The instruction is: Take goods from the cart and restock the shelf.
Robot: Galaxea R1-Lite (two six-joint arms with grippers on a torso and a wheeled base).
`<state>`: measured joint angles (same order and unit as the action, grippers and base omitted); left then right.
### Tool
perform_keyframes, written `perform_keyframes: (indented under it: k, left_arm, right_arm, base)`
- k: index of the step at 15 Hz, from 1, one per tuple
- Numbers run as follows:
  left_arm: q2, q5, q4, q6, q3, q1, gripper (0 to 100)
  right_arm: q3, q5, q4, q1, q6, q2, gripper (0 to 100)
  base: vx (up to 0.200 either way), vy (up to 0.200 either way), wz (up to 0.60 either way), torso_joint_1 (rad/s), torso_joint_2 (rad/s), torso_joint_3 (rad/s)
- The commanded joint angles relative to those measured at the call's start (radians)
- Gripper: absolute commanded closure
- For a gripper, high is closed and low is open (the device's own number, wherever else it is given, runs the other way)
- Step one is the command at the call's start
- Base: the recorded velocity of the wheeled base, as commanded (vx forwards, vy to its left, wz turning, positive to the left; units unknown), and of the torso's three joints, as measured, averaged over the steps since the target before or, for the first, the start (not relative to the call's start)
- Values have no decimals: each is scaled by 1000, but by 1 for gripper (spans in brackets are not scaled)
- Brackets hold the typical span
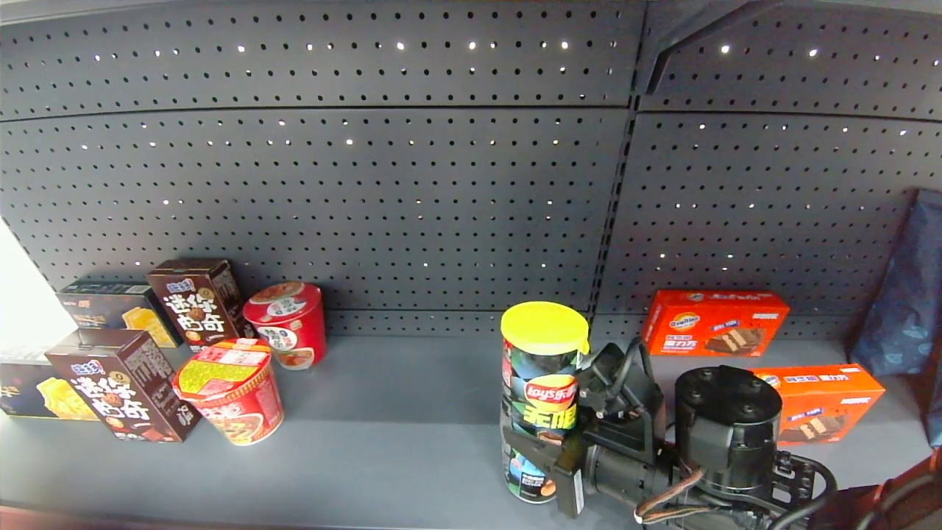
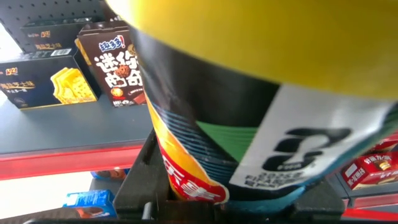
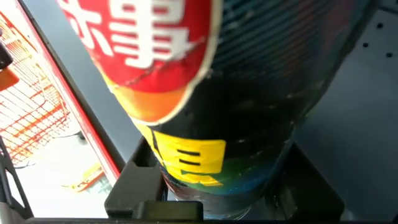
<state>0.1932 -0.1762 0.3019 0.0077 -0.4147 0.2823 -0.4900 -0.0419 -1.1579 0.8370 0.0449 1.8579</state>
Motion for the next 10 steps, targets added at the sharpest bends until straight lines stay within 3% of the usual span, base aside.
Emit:
perform_keyframes:
  k: [1, 10]
  left_arm:
    - [0, 0, 0, 0, 2, 0, 100]
    - [-23, -6, 5, -2, 14, -9, 100]
  right_arm:
    - [-2, -1, 0, 1, 3, 11, 100]
    - [4, 0, -11, 13, 6, 30, 100]
  base:
    - [0, 0, 0, 0, 0, 0]
    - [0, 0, 0, 0, 0, 0]
